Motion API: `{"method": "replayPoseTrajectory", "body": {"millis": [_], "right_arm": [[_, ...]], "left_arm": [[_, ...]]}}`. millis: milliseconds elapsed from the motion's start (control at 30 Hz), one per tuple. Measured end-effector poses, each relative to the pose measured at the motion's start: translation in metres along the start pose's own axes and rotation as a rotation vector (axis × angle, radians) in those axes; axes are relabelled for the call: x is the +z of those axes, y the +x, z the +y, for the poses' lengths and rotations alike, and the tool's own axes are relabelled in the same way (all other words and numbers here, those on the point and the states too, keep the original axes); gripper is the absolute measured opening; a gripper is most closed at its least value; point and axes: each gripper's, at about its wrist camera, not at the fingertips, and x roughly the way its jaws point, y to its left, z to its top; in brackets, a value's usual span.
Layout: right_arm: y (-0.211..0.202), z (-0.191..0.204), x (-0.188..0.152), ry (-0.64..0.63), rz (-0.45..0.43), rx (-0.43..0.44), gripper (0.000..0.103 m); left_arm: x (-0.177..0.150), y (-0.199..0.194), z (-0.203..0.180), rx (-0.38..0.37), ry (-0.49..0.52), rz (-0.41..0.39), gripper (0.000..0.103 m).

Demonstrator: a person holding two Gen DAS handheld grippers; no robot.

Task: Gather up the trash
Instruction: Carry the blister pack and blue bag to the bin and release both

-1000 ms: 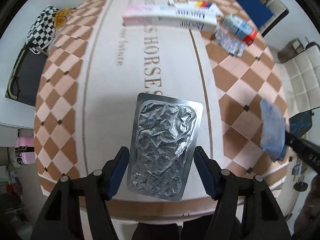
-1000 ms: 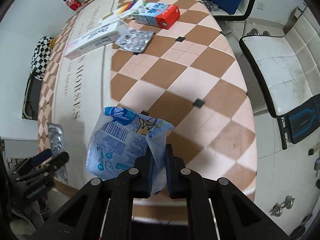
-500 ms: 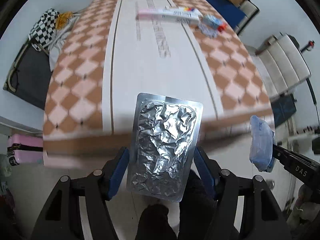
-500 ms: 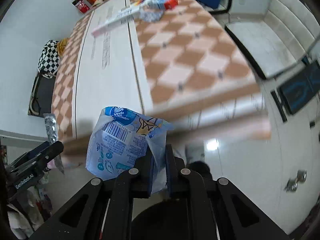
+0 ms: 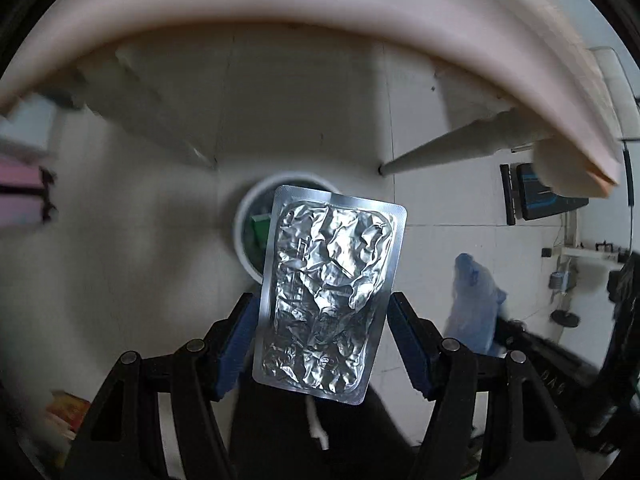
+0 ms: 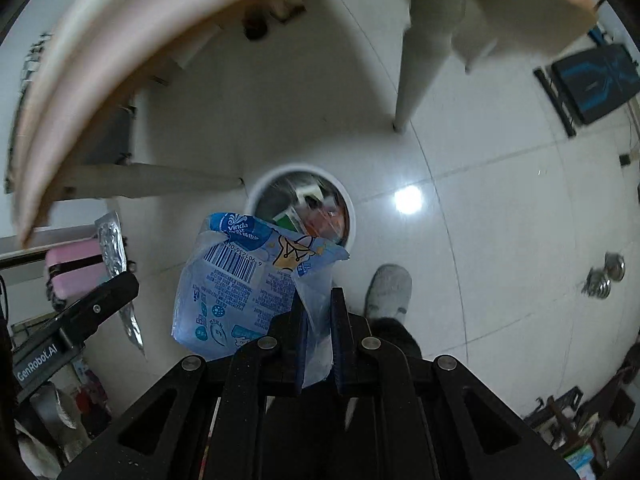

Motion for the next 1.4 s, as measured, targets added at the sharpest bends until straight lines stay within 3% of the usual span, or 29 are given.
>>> {"method": "replayPoseTrajectory", "body": {"millis": [233,467,533,567,600,633,667,700,767,833,900,1067,1400], "right_arm": [[0.123,-0.02,0.027,0.031,0.048,-0.01,0.011],[0.208,-0.014,0.052,0.006,0.081,-0.022,0.012],[0.224,-0.011,0.056,0.005,0.098,-0.011,0.015],[0.231,-0.009,0.057,0.005,0.104,-0.008,0.017],[0.235,-0.007,0.059,0.001,0.108,-0.006,0.024],[0.239,-0.005,0.059,-0.005,0.113,0.001,0.038],[0.242,-0.004,0.058,-0.005,0.109,0.002,0.045],[0.244,-0.003,0.059,-0.008,0.107,0.005,0.06],[0.242,0.002,0.059,-0.019,0.101,0.002,0.071],[0.235,0.007,0.056,-0.042,0.089,-0.012,0.091],[0.227,0.01,0.055,-0.064,0.074,-0.029,0.098],[0.199,0.022,0.05,-0.131,0.048,-0.082,0.1],[0.119,0.045,0.033,-0.22,0.011,-0.131,0.1]], "left_arm": [[0.033,0.117,0.025,-0.024,-0.038,0.082,0.064],[0.044,0.17,0.052,-0.039,-0.083,0.111,0.066],[0.043,0.177,0.061,-0.043,-0.104,0.111,0.073],[0.042,0.176,0.064,-0.039,-0.11,0.114,0.086],[0.041,0.177,0.067,-0.035,-0.115,0.117,0.095],[0.039,0.177,0.069,-0.023,-0.113,0.118,0.095],[0.039,0.177,0.07,-0.016,-0.108,0.113,0.095],[0.037,0.175,0.071,-0.003,-0.106,0.11,0.095],[0.033,0.17,0.073,0.023,-0.101,0.099,0.095],[0.028,0.162,0.075,0.064,-0.09,0.081,0.095],[0.024,0.154,0.078,0.102,-0.077,0.068,0.095],[0.009,0.132,0.076,0.185,-0.047,0.028,0.095],[-0.011,0.08,0.063,0.229,-0.014,-0.006,0.095]]}}
